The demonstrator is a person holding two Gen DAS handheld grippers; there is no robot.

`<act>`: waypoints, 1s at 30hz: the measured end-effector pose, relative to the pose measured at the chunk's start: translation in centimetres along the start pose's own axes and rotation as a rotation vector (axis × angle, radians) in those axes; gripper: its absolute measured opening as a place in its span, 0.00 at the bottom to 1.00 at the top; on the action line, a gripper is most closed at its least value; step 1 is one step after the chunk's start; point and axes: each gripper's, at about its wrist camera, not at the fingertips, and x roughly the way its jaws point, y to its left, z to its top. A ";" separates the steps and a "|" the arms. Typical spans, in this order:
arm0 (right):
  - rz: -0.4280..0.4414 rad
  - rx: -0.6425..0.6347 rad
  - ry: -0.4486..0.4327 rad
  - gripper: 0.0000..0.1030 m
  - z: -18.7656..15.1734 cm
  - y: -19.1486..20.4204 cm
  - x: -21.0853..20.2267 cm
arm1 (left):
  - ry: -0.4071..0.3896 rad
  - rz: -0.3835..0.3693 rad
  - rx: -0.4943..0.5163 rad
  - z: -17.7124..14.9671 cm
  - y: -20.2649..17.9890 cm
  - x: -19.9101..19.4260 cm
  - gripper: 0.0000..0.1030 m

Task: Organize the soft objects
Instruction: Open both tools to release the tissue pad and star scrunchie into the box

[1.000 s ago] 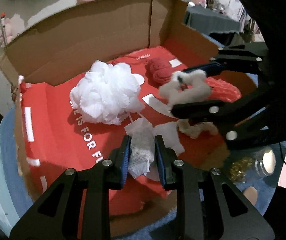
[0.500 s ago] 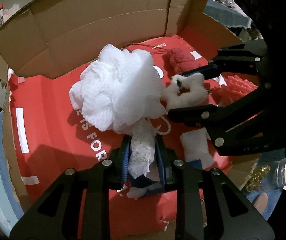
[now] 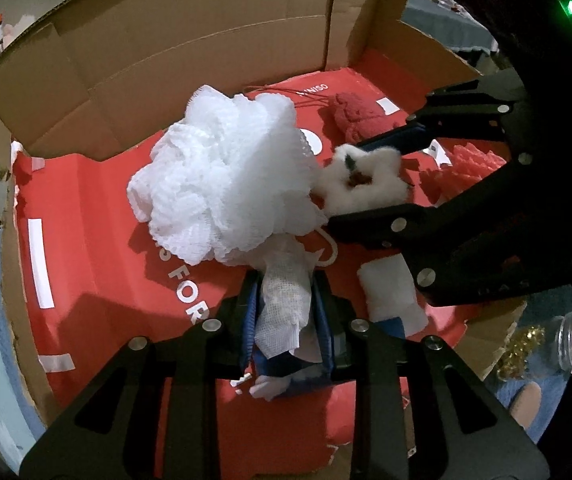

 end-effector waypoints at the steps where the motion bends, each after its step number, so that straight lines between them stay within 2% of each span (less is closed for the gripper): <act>1: 0.003 -0.002 0.000 0.58 0.0 0.0 0.1 | 0.001 0.000 0.003 0.0 -0.1 0.0 0.33; 2: 0.006 -0.002 0.002 0.58 0.1 -0.1 0.2 | -0.001 0.002 0.005 -0.1 -0.1 0.0 0.55; 3: 0.006 -0.001 0.003 0.58 0.1 -0.1 0.2 | -0.010 0.008 0.004 -0.1 -0.1 -0.2 0.65; 4: 0.004 0.000 0.004 0.58 0.1 -0.1 0.2 | -0.027 0.013 0.006 -0.2 -0.1 -0.4 0.69; 10: 0.014 0.010 0.001 0.61 0.0 -0.1 -0.1 | -0.048 0.010 0.010 -0.1 -0.1 -1.3 0.69; 14: 0.015 0.015 -0.010 0.66 -0.1 0.0 -0.8 | -0.059 0.020 0.005 -0.4 -0.2 -2.2 0.69; 19: 0.014 0.021 -0.029 0.67 -0.6 0.4 -2.4 | -0.088 0.027 -0.019 -0.8 -0.4 -3.9 0.69; 26: -0.006 0.045 -0.095 0.76 -2.1 1.0 -6.6 | -0.176 0.029 -0.048 -2.5 -2.0 -8.2 0.70; 30: -0.030 0.049 -0.159 0.86 -3.5 1.8 -9.9 | -0.251 0.034 -0.071 -3.7 -3.0 -10.9 0.77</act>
